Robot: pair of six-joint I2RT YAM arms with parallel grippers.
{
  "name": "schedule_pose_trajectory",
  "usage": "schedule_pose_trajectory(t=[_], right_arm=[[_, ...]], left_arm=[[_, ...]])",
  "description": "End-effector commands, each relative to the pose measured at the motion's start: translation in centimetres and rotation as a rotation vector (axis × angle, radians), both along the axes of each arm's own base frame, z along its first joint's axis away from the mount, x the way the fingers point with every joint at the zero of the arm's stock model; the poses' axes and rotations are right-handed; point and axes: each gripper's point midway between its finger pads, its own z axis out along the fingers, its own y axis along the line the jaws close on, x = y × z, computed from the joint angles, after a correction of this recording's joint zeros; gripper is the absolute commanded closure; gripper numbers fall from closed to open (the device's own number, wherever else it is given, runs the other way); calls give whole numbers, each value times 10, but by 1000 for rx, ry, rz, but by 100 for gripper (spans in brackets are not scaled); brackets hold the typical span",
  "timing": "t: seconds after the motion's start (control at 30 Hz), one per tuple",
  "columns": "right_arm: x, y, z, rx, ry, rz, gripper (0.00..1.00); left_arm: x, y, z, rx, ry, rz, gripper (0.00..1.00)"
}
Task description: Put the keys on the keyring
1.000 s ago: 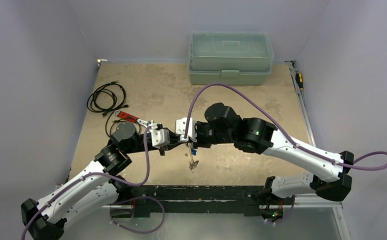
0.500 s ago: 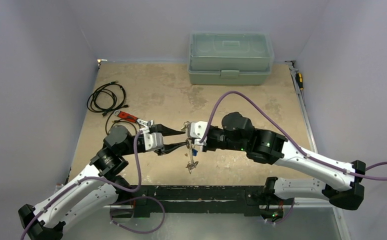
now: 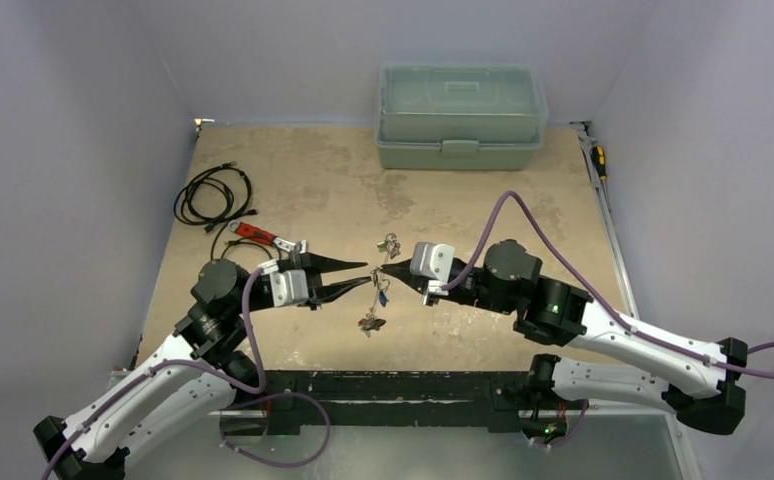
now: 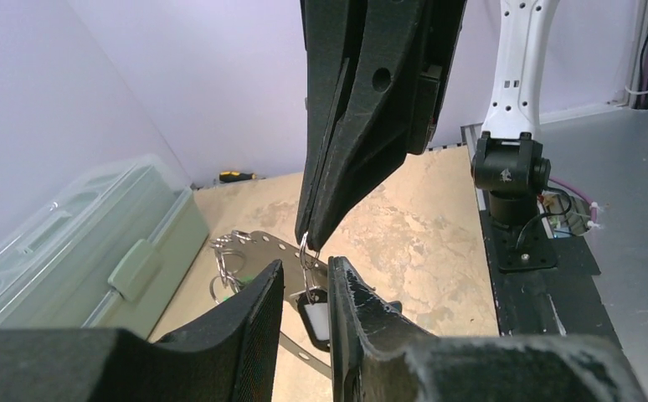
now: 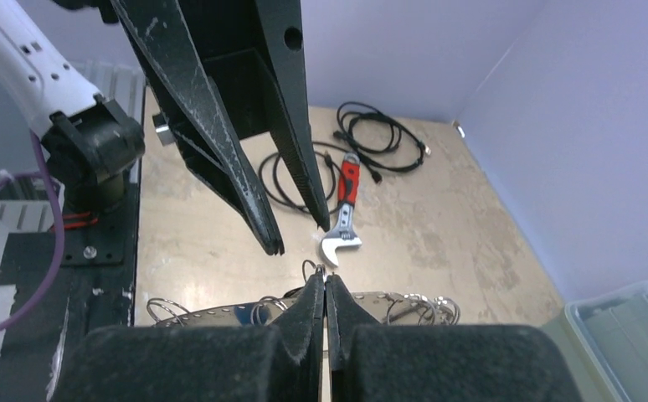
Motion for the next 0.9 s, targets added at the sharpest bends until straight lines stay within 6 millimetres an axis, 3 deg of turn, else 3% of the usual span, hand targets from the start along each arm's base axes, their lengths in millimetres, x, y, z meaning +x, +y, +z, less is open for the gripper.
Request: schedule_pose_trajectory(t=[0.0, 0.37, 0.6, 0.63, 0.77, 0.87], right_arm=[[-8, -1, 54, 221, -44, 32, 100], [-14, -1, 59, 276, -33, 60, 100], [-16, -1, 61, 302, -39, 69, 100], [-16, -1, 61, 301, -38, 69, 100], [-16, 0, 58, 291, -35, 71, 100], [-17, 1, 56, 280, -28, 75, 100]], left_arm=[[-8, -2, 11, -50, -14, -40, 75], [-10, -10, 4, -21, 10, -95, 100], [-13, -12, 2, -11, 9, -112, 100], [-13, -11, 3, -12, 8, -111, 99], [-10, -10, 5, -22, 7, -87, 77], [-8, -8, 7, -33, 7, -72, 72]])
